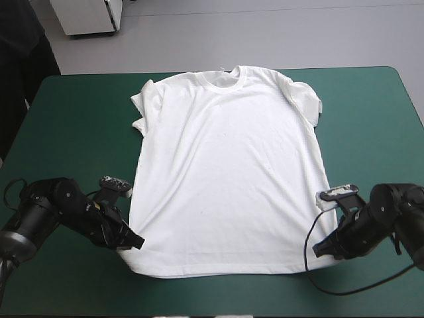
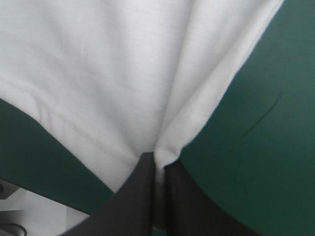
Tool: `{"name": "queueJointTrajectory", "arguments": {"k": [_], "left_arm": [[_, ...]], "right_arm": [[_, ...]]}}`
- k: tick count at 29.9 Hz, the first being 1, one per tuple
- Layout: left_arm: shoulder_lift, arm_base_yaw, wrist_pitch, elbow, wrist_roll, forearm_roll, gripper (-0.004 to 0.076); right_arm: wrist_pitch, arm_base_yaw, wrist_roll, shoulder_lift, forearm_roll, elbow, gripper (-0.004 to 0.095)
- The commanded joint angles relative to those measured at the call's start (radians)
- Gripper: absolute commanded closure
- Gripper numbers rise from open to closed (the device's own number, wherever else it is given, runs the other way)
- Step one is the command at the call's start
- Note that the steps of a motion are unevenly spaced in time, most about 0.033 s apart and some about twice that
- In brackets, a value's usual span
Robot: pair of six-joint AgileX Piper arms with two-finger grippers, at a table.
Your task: Fold the cloth
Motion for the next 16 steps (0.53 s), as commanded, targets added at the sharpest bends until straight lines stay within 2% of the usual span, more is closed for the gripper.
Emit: {"name": "queueJointTrajectory", "arguments": {"k": [1,12,16], "left_arm": [[-0.052,-0.007,0.029,0.029,-0.020,0.008,0.0746],[-0.088,-0.012,0.063,0.079,-0.049,0.096,0.0745],[-0.089,-0.012,0.063,0.077,-0.049,0.094,0.0690]], "right_arm": [[0.027,0.002,0.006,-0.088,-0.002,0.059,0.0921],[0.027,0.002,0.055,-0.179,-0.041,0.117,0.0914],[0.027,0.002,0.085,-0.196,-0.033,0.095,0.0816]]}}
